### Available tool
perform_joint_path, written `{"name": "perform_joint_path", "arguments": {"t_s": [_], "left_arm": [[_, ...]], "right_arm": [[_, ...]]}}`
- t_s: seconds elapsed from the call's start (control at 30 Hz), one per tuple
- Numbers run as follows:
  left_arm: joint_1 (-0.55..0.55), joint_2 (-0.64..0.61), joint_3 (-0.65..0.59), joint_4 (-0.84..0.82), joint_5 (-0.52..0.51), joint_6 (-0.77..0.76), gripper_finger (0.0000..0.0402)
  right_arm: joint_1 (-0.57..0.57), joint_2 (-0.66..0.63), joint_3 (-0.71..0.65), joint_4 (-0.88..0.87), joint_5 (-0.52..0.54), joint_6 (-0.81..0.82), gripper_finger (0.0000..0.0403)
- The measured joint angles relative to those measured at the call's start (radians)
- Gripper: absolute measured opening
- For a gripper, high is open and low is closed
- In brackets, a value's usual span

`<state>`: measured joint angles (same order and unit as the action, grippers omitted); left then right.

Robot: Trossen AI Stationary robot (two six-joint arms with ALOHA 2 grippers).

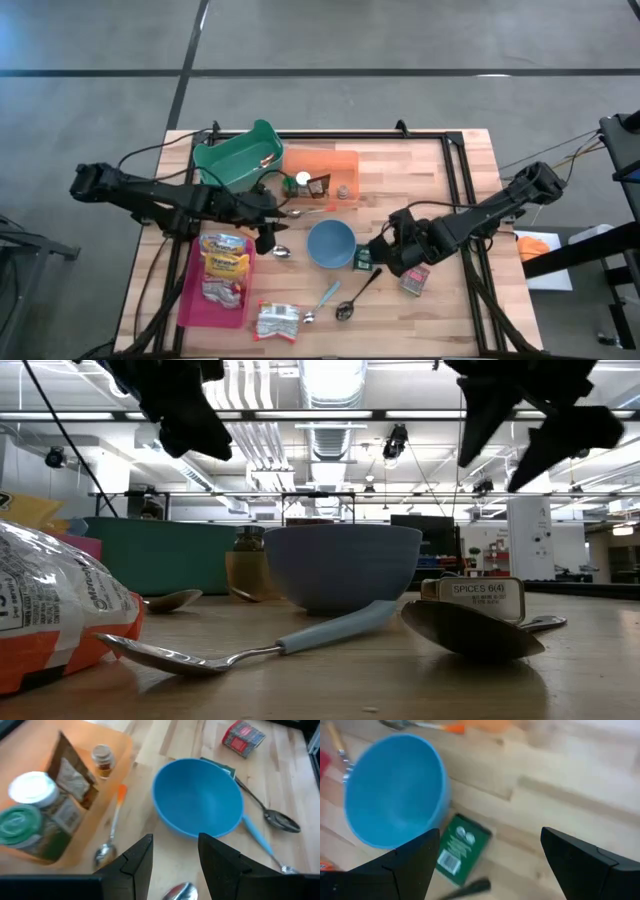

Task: Pick & Place Food Item
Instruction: Put the black spoon into the green bin

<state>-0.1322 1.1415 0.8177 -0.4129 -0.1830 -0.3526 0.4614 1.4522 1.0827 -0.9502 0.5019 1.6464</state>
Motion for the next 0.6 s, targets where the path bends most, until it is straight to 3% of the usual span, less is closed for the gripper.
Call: {"name": "perform_joint_path", "arguments": {"t_s": [0.1,0.2,0.37,0.6], "left_arm": [[0.0,-0.037,0.001,-0.017,-0.005,0.045,0.0159],[0.0,-0.082,0.001,-0.02,-0.005,0.095,0.0159],[0.0,-0.154,0.001,-0.035,-0.004,0.2,0.0159],[0.001,-0.223,0.001,-0.035,-0.001,0.252,0.0159]], "right_arm": [[0.001,0.005,0.006,-0.008,-0.038,0.081,0.0344],[0.002,0.026,0.026,-0.003,-0.043,0.062,0.0344],[0.027,0.121,0.09,0.098,-0.063,-0.252,0.0343],[0.056,0.339,0.286,0.092,-0.159,-0.673,0.0343]]}}
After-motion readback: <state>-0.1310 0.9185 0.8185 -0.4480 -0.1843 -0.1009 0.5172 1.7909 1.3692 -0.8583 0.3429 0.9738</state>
